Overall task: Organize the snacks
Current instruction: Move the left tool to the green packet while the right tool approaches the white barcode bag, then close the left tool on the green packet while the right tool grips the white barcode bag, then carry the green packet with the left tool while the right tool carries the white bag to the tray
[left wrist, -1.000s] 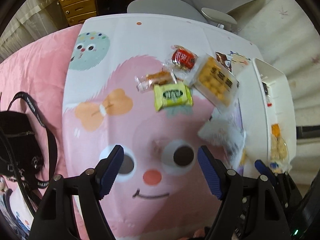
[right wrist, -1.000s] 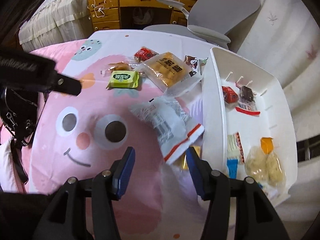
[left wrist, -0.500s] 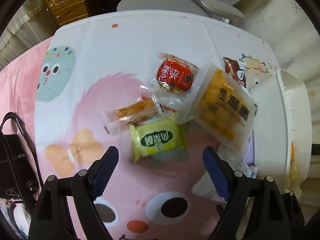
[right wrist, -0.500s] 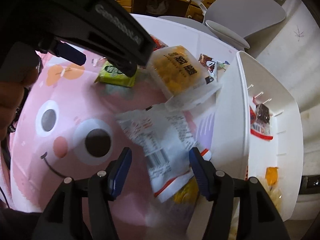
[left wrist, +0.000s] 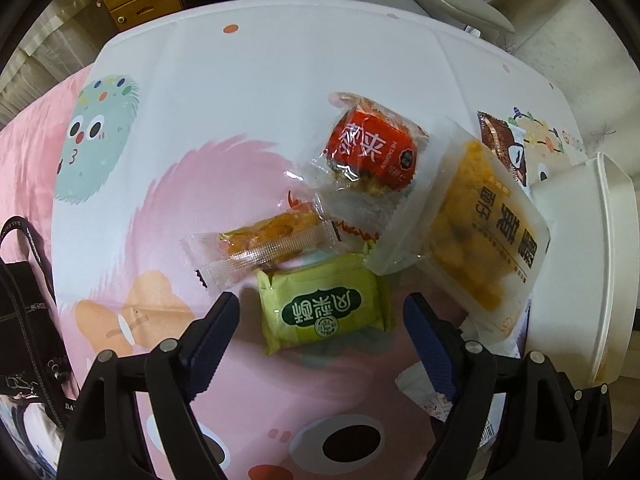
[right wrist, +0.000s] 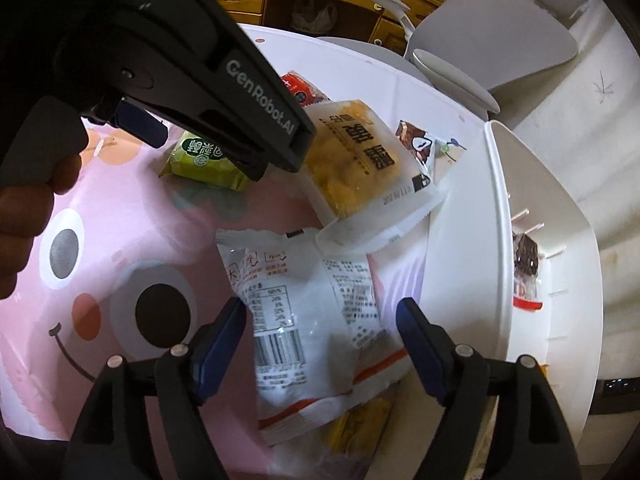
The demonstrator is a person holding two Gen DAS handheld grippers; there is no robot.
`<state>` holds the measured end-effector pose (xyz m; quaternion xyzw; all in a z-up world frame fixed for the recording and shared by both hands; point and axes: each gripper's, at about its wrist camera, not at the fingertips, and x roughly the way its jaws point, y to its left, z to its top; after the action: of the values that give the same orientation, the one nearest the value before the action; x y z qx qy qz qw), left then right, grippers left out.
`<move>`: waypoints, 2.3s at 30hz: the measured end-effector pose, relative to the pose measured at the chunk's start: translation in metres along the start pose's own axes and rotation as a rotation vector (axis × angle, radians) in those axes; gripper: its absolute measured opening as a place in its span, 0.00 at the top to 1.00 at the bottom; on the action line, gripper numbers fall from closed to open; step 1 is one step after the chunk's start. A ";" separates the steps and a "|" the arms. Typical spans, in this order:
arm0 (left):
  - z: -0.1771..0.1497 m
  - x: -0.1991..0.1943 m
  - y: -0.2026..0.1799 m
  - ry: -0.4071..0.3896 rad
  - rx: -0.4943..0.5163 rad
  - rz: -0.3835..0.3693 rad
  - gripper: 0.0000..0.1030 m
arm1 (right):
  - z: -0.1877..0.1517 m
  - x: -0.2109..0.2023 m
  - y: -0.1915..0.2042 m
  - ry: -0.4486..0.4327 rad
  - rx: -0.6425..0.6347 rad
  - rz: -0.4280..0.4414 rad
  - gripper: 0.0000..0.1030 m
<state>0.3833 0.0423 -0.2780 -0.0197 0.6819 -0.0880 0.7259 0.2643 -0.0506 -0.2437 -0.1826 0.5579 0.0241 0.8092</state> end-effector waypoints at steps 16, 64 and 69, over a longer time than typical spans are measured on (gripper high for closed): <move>0.003 0.004 -0.010 -0.025 -0.035 0.026 0.46 | -0.002 0.009 0.010 0.046 -0.065 -0.111 0.32; -0.151 -0.126 0.044 -0.029 0.114 -0.025 0.47 | -0.076 -0.094 0.050 0.200 0.326 0.082 0.52; -0.174 -0.136 0.034 -0.006 0.167 -0.030 0.47 | -0.095 -0.112 0.040 0.169 0.379 0.078 0.52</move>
<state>0.2060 0.1125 -0.1605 0.0304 0.6698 -0.1556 0.7254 0.1278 -0.0254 -0.1822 -0.0066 0.6250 -0.0654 0.7779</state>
